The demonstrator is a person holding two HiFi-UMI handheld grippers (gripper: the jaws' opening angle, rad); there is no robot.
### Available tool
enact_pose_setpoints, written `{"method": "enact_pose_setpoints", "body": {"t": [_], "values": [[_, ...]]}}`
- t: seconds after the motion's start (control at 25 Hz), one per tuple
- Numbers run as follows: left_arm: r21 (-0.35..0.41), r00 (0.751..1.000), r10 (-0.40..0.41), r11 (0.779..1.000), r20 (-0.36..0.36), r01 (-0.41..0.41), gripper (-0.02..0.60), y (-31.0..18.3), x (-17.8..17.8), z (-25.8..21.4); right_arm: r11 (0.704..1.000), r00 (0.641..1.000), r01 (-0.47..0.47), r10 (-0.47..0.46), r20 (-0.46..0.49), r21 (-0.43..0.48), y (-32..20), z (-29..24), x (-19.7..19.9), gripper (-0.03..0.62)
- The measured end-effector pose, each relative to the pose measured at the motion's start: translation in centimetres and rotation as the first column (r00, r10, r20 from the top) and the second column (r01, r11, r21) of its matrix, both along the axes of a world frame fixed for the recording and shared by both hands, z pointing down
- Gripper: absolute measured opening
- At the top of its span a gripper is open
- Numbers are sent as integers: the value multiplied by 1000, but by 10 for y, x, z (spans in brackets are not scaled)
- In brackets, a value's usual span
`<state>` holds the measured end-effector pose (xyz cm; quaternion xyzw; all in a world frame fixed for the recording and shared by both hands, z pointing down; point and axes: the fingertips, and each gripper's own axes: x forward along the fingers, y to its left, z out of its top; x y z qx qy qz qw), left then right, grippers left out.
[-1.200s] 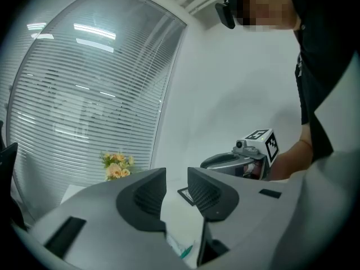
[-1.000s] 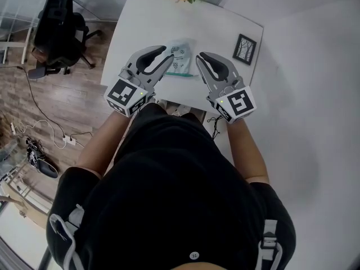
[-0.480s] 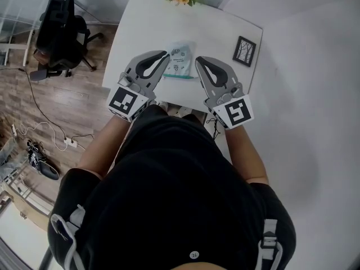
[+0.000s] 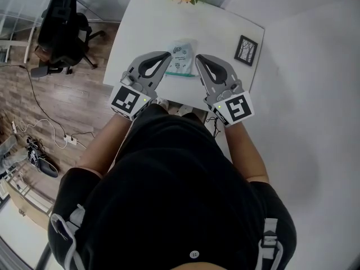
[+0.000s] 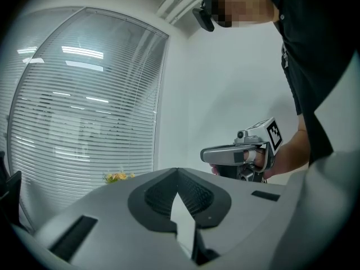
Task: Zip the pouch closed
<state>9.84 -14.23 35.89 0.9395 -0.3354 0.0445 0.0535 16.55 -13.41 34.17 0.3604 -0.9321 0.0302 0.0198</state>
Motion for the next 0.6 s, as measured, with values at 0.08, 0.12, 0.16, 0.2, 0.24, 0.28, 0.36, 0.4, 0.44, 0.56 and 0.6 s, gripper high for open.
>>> {"method": "enact_pose_setpoints", "body": {"t": [0.08, 0.12, 0.16, 0.2, 0.24, 0.28, 0.36, 0.4, 0.44, 0.56, 0.6], "values": [[-5, 1000, -1, 1000, 3, 1, 8, 1, 1, 2, 1000, 1000, 2, -2, -3, 1, 1, 0, -1, 11], [-7, 1000, -1, 1000, 7, 1, 9, 2, 1, 2, 1000, 1000, 3, -3, -4, 1, 1, 0, -2, 11], [-8, 1000, 1, 1000, 9, -1, 9, 2, 3, 1, 1000, 1000, 3, -3, -6, 2, 1, 0, -2, 11], [-8, 1000, 4, 1000, 7, -4, 9, 3, 4, 1, 1000, 1000, 3, -3, -8, 1, 2, 1, -1, 11], [-7, 1000, 4, 1000, 2, -4, 9, 4, 5, 1, 1000, 1000, 3, -3, -10, 0, 2, 2, -1, 11], [-6, 1000, 1, 1000, -4, -1, 9, 4, 5, 2, 1000, 1000, 4, -4, -11, -2, 3, 3, 0, 11], [2, 1000, -4, 1000, -5, 5, 9, 5, 5, 2, 1000, 1000, 6, -6, -12, -4, 5, 5, 0, 11], [5, 1000, -5, 1000, -4, 5, 9, 5, 4, 2, 1000, 1000, 6, -6, -11, -4, 5, 4, 0, 11], [6, 1000, -7, 1000, -5, 7, 9, 5, 3, 1, 1000, 1000, 6, -6, -10, -4, 5, 3, 0, 11], [1, 1000, -12, 1000, 18, 12, 9, 2, 2, 1, 1000, 1000, -1, 1, -7, -3, 3, 2, 2, 11], [0, 1000, -12, 1000, 27, 12, 9, 2, 3, 1, 1000, 1000, -4, 4, -7, -2, 3, 2, 3, 11]]}}
